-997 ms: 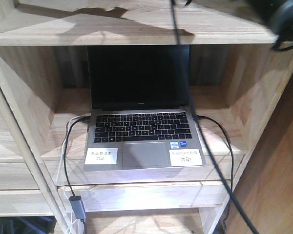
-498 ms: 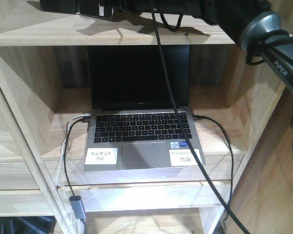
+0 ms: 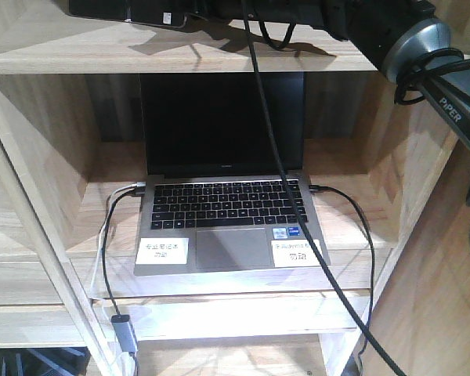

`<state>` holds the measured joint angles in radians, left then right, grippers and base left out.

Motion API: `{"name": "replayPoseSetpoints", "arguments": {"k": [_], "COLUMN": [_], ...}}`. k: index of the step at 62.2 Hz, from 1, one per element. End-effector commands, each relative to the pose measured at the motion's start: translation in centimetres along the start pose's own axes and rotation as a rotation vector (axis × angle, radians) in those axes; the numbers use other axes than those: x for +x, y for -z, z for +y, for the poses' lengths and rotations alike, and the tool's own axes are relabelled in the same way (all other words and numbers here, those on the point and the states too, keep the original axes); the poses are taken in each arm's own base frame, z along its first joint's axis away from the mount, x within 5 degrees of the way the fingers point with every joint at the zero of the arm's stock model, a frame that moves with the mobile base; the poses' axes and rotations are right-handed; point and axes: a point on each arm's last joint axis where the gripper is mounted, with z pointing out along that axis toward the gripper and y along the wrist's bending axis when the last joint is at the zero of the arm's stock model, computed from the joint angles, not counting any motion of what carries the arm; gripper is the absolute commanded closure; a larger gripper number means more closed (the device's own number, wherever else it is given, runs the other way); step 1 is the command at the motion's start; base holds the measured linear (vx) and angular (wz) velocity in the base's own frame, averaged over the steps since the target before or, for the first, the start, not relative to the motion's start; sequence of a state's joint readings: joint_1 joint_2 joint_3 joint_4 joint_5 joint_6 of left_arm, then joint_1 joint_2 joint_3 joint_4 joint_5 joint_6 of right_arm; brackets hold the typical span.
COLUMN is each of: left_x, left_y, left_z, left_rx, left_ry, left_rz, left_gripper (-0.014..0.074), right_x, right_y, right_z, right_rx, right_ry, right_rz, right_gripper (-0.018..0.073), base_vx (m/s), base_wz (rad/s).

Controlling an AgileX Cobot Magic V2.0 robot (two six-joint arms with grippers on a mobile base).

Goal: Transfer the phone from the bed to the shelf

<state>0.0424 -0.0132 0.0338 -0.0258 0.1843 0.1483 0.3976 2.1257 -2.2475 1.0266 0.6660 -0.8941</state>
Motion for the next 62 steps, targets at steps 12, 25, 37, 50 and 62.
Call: {"name": "replayPoseSetpoints", "arguments": {"k": [12, 25, 37, 50, 62], "left_x": [-1.4, -1.4, -1.4, -1.4, -1.4], "left_y": [0.3, 0.3, 0.3, 0.3, 0.3], "left_z": [0.2, 0.2, 0.2, 0.2, 0.2], "left_rx": [-0.01, -0.01, -0.01, -0.01, -0.01], "left_ry": [0.014, 0.014, 0.014, 0.014, 0.014], "left_rz": [-0.107, -0.107, -0.107, -0.107, -0.107], "left_gripper": [0.0595, 0.0595, 0.0595, 0.0595, 0.0595], "right_x": [-3.7, -3.9, -4.1, -5.3, -7.1], "right_y": [2.4, 2.6, 3.1, 4.7, 6.7], "right_z": [0.4, 0.6, 1.0, 1.8, 3.2], "right_rx": [0.08, 0.08, 0.042, 0.022, 0.006], "right_ry": [0.064, 0.066, 0.036, 0.018, 0.043], "right_rz": [-0.108, -0.11, -0.083, -0.073, -0.096], "right_gripper": [-0.0061, -0.0062, 0.002, 0.0266, 0.0575], "base_vx": [0.0, 0.0, 0.0, 0.0, 0.0], "base_wz": [0.0, 0.0, 0.0, 0.0, 0.0]}}
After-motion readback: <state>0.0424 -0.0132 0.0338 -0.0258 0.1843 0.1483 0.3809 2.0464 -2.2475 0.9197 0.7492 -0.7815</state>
